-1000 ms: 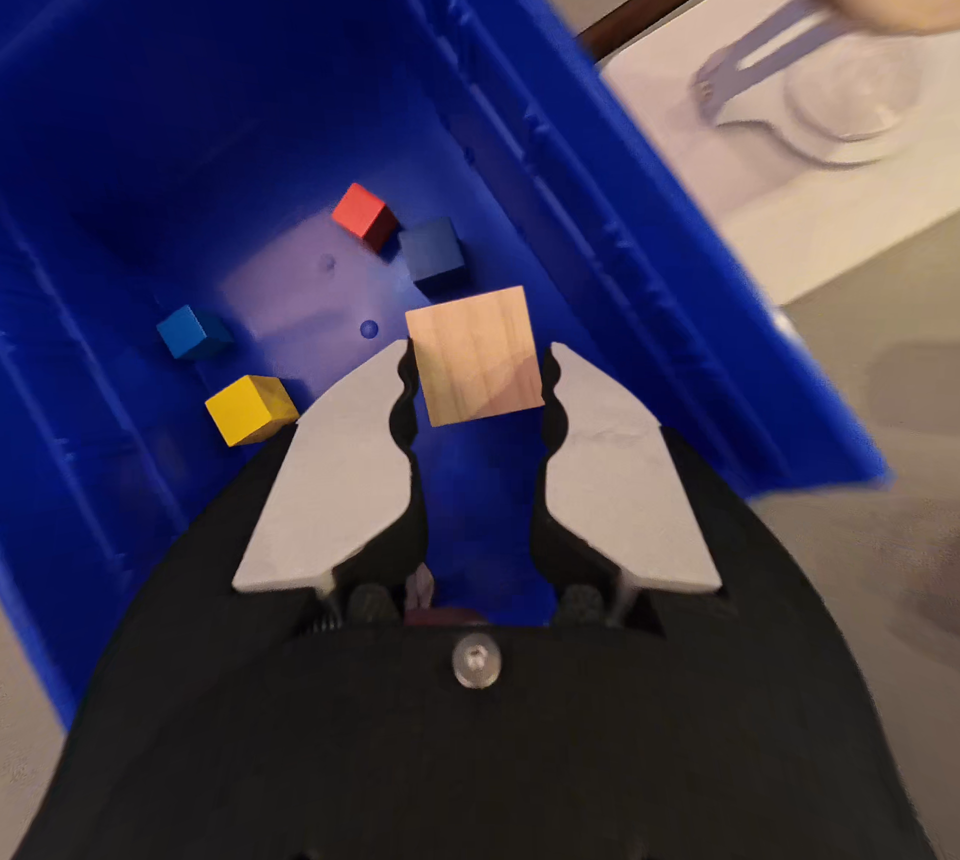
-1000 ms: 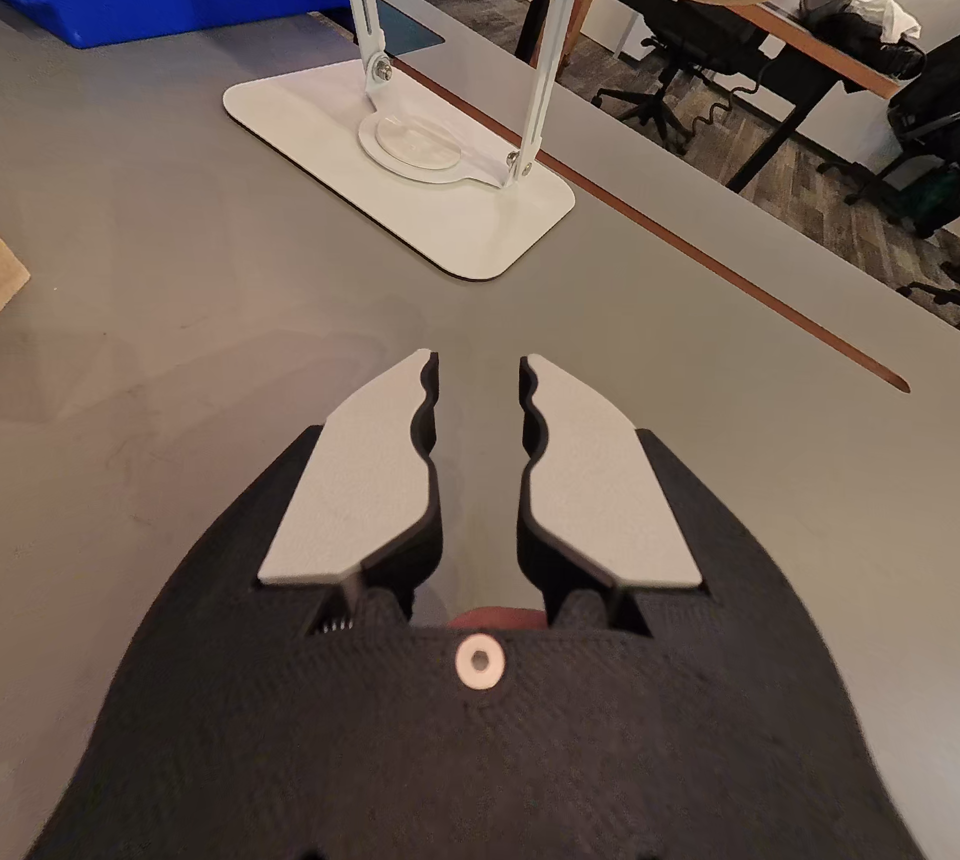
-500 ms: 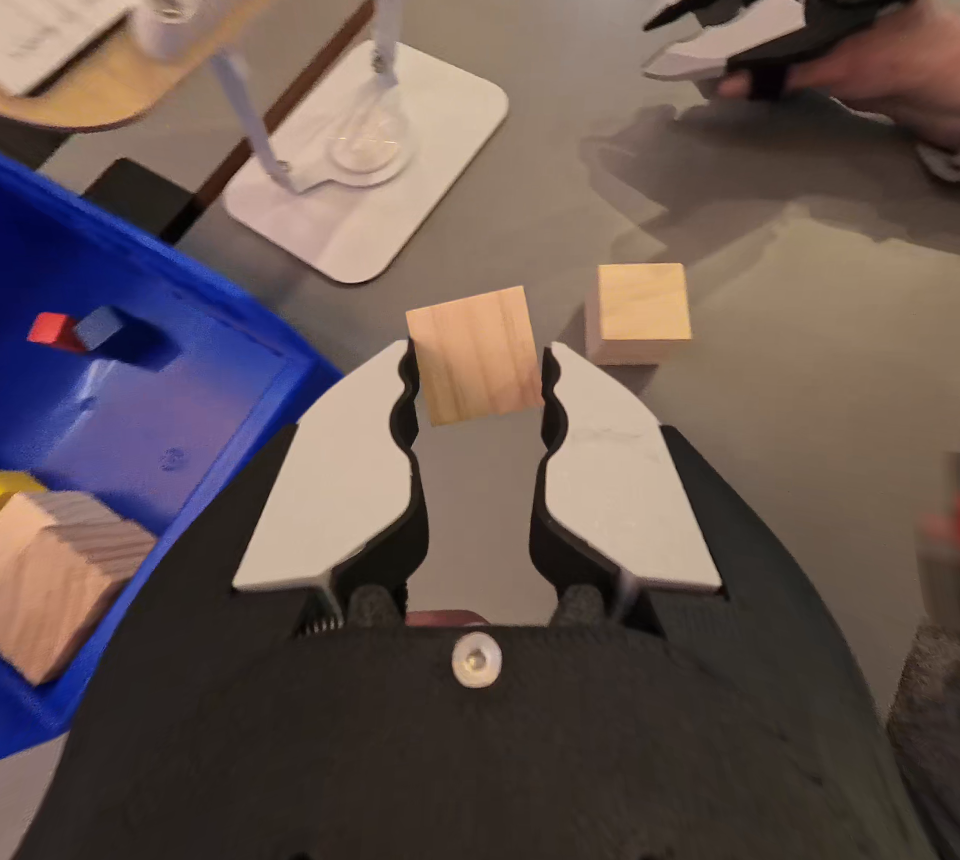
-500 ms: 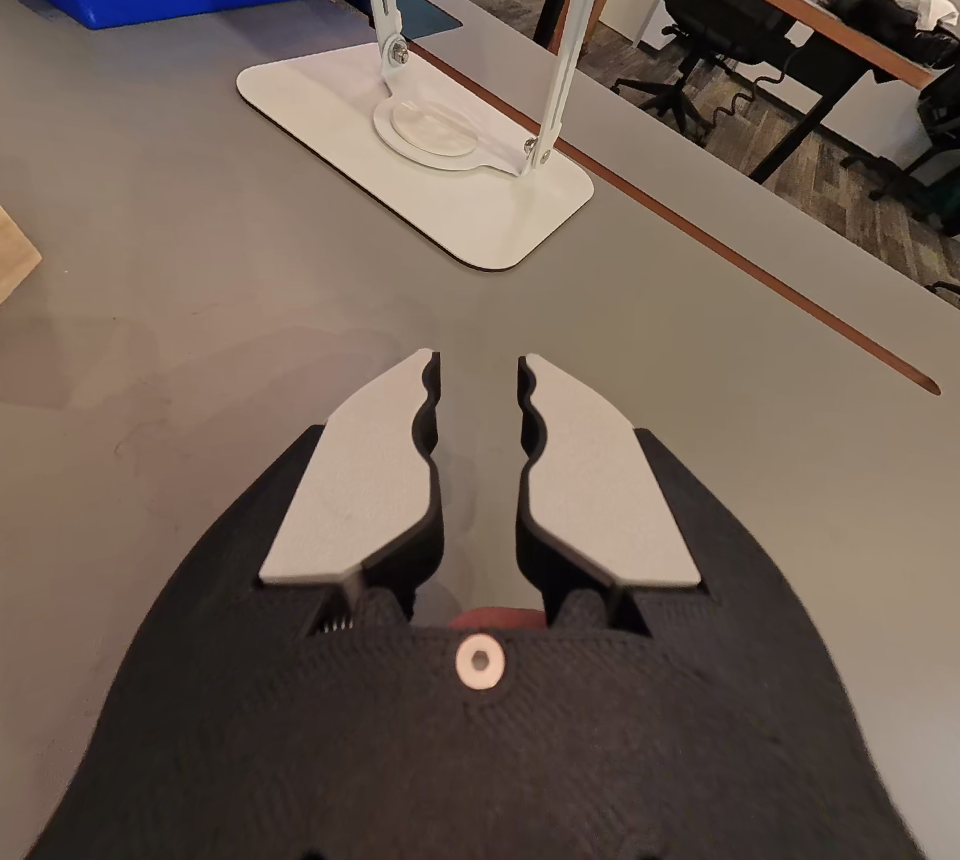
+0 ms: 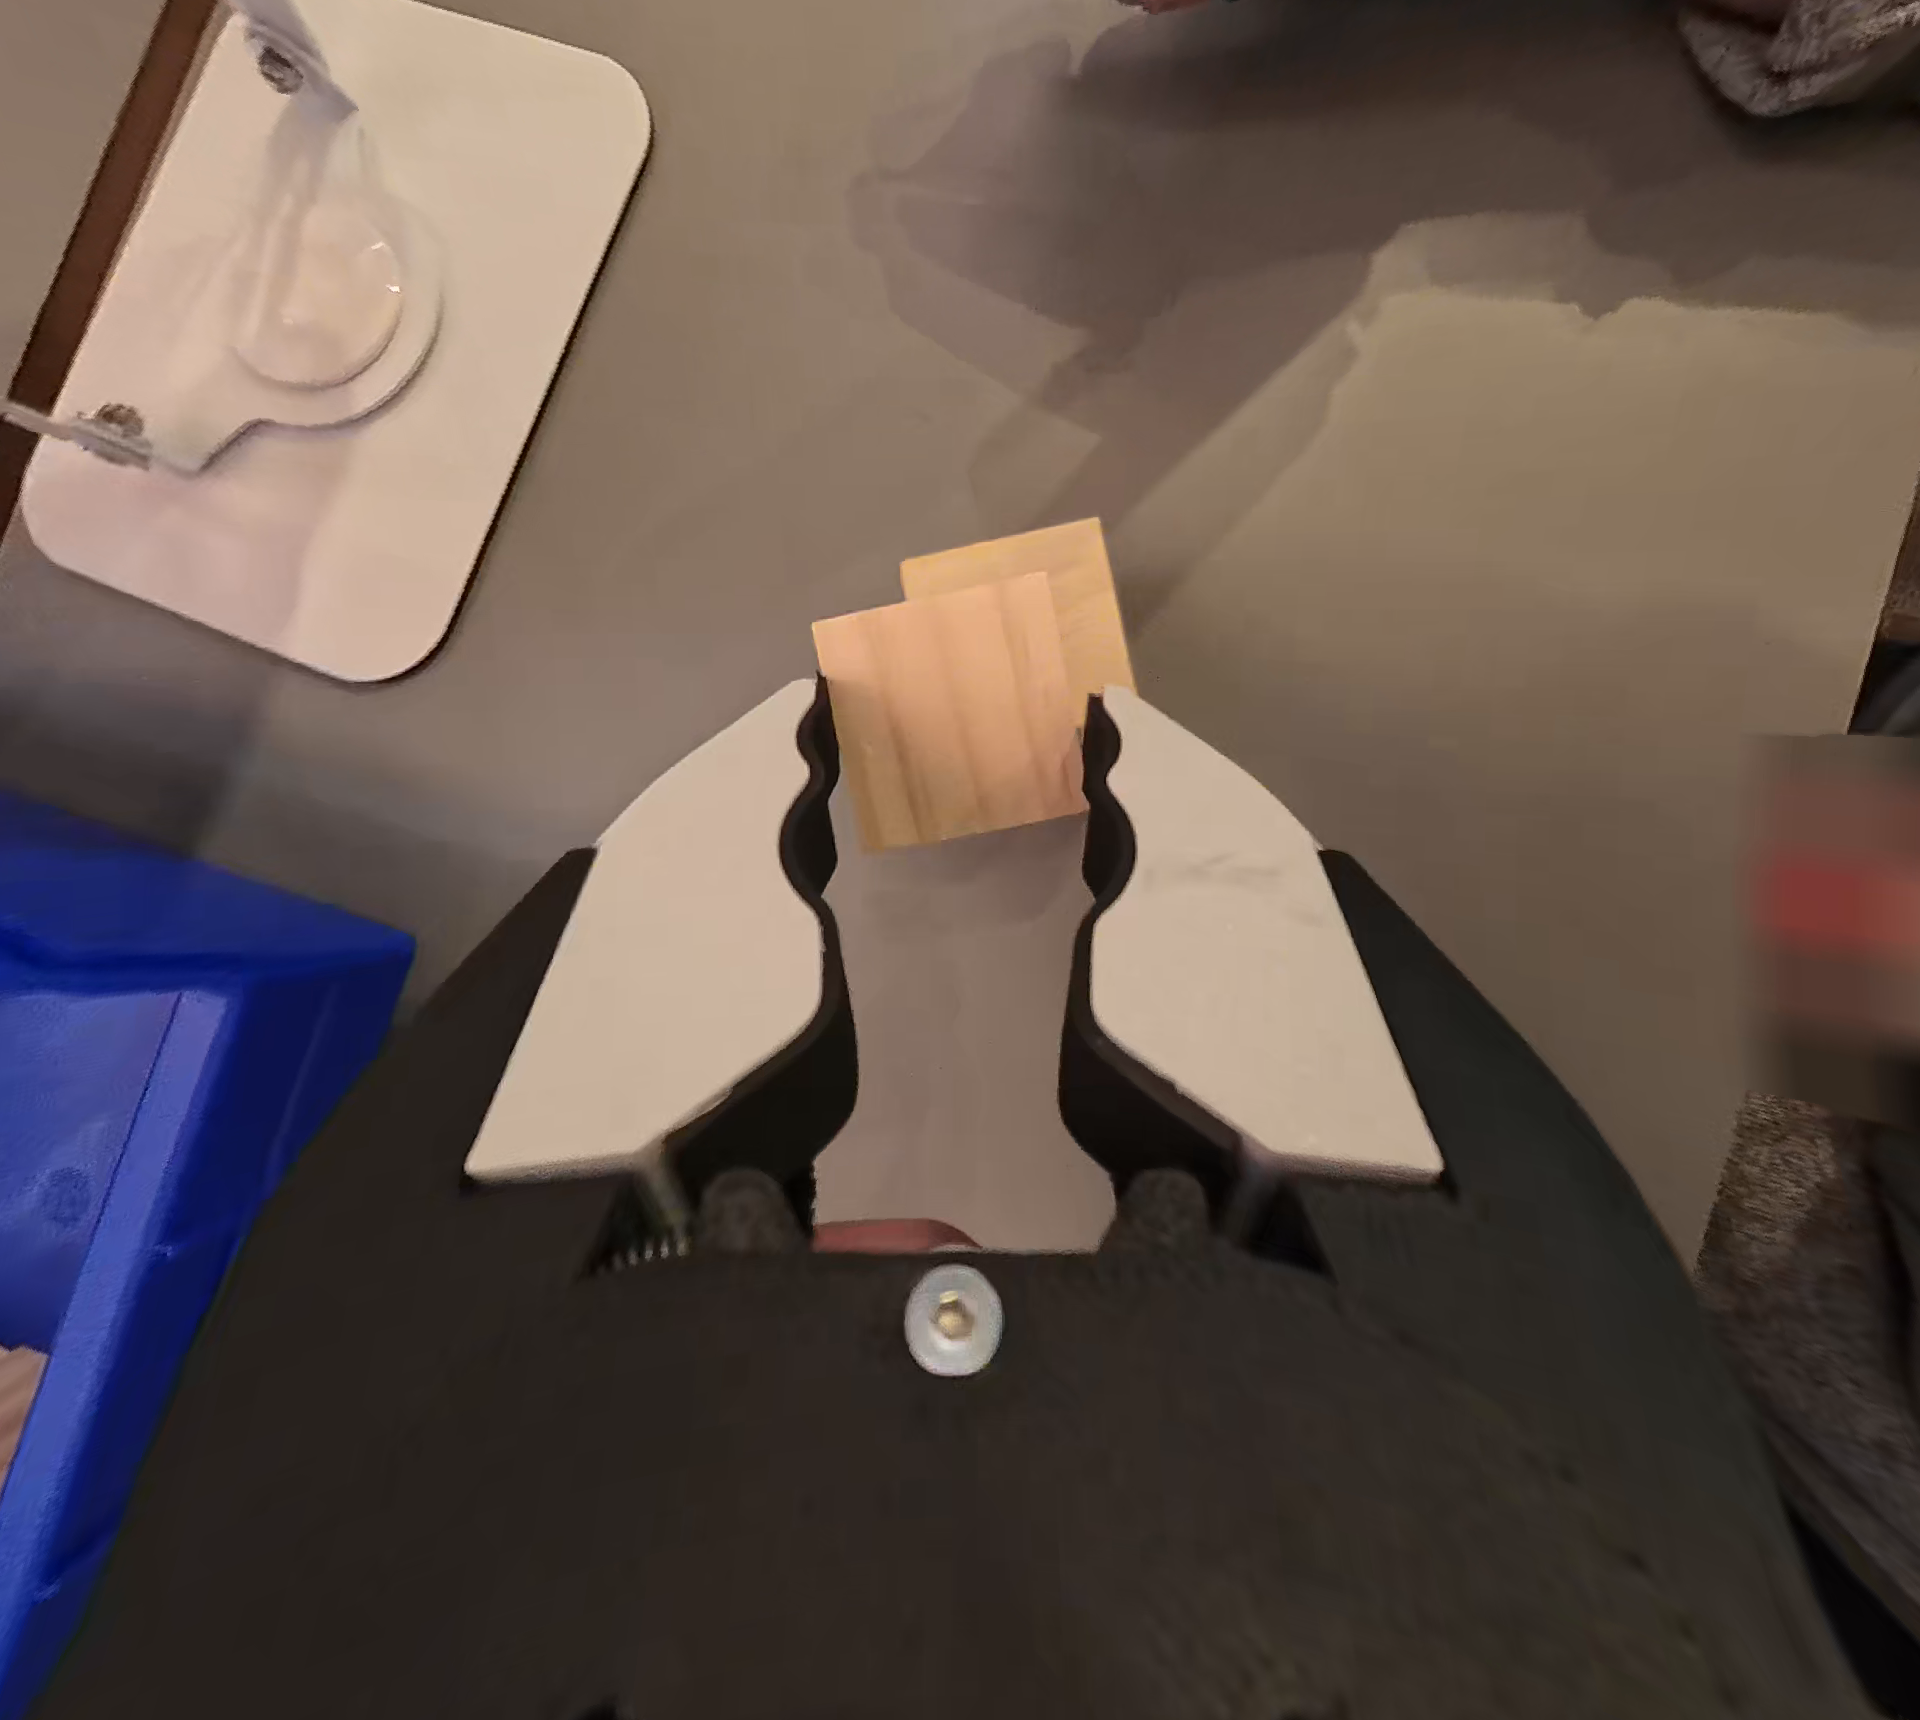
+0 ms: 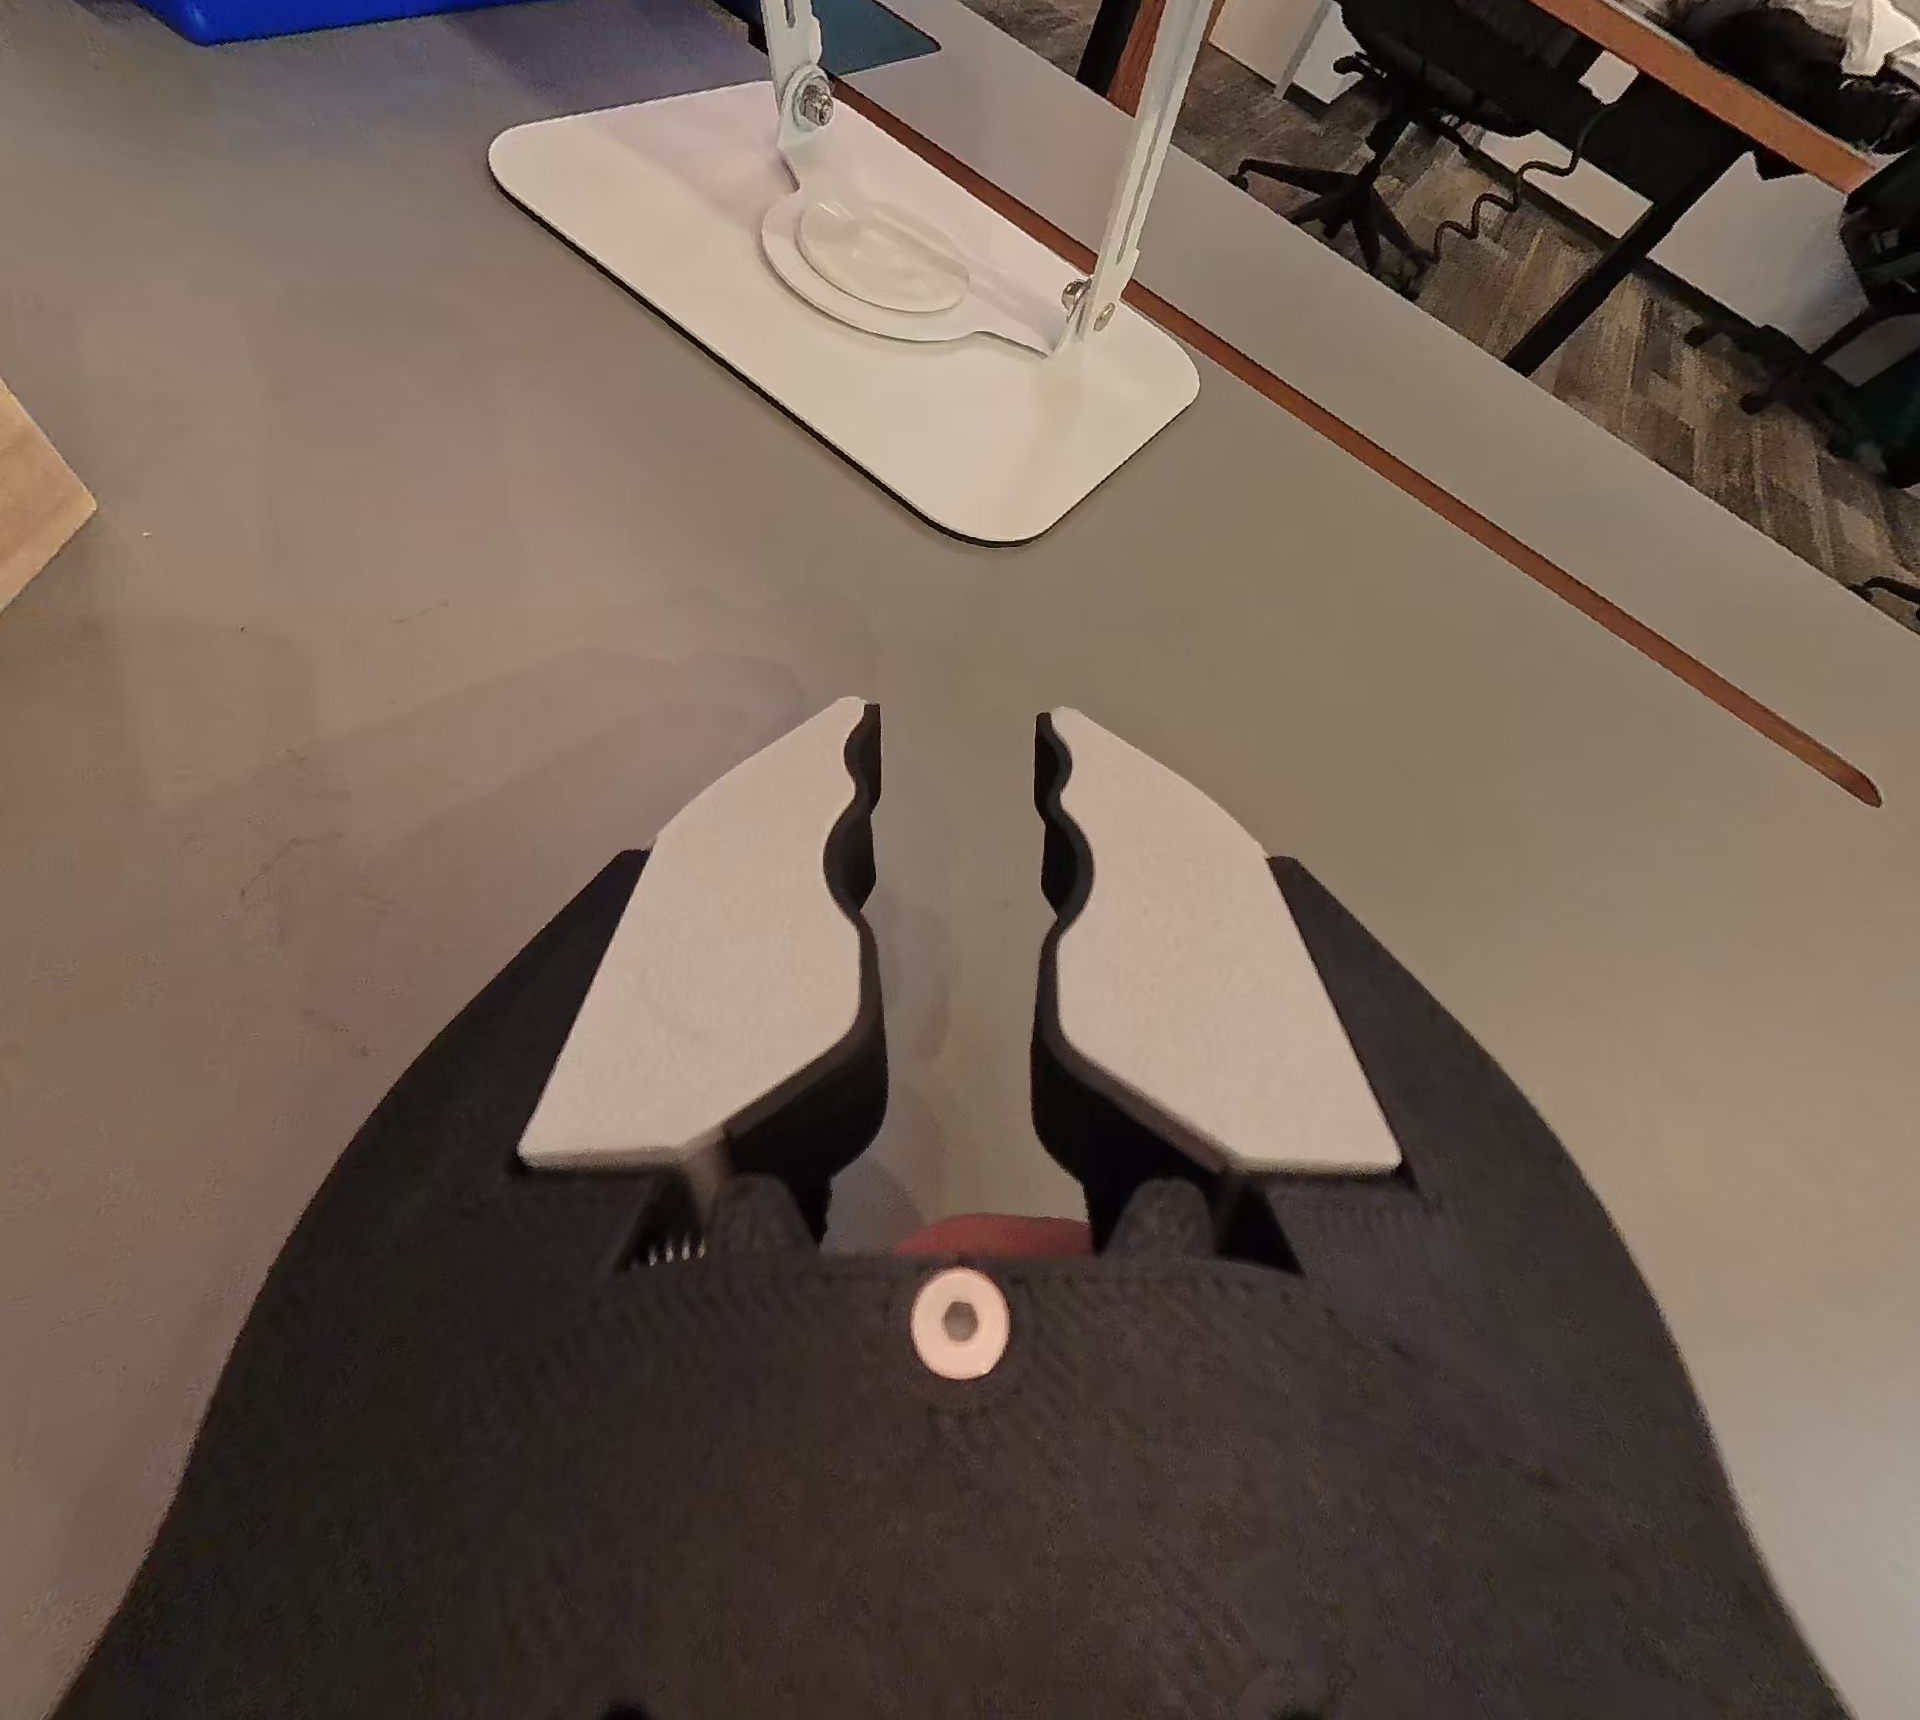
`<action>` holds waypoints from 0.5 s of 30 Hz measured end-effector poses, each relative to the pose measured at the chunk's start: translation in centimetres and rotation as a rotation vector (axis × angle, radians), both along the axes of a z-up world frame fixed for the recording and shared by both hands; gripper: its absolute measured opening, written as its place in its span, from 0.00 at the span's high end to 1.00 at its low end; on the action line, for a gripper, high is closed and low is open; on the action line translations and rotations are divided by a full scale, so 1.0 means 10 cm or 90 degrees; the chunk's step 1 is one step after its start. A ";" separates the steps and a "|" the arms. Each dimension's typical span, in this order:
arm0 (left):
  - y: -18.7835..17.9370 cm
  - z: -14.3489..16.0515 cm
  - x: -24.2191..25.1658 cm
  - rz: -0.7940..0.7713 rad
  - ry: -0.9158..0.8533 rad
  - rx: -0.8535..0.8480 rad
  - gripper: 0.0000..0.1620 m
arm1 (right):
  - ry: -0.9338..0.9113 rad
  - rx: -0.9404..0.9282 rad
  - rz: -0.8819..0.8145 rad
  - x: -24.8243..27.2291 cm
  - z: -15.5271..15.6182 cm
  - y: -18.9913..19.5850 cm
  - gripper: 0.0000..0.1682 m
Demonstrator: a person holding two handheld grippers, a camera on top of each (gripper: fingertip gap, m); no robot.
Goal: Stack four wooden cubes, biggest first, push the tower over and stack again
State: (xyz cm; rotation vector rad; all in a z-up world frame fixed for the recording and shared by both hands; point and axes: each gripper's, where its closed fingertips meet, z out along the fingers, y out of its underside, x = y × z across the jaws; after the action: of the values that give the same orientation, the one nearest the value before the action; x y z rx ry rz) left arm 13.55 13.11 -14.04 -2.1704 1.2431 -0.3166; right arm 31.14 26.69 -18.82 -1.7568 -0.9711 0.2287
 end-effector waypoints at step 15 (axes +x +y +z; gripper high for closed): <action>0.07 -0.26 0.25 0.004 0.052 -0.081 0.72 | 0.005 0.005 0.000 0.00 0.04 0.00 0.83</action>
State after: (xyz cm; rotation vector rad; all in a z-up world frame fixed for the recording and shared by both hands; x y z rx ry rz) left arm 16.10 13.77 -16.59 -2.3150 1.2910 -0.3149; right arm 31.10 26.64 -18.43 -1.7477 -0.9655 0.2309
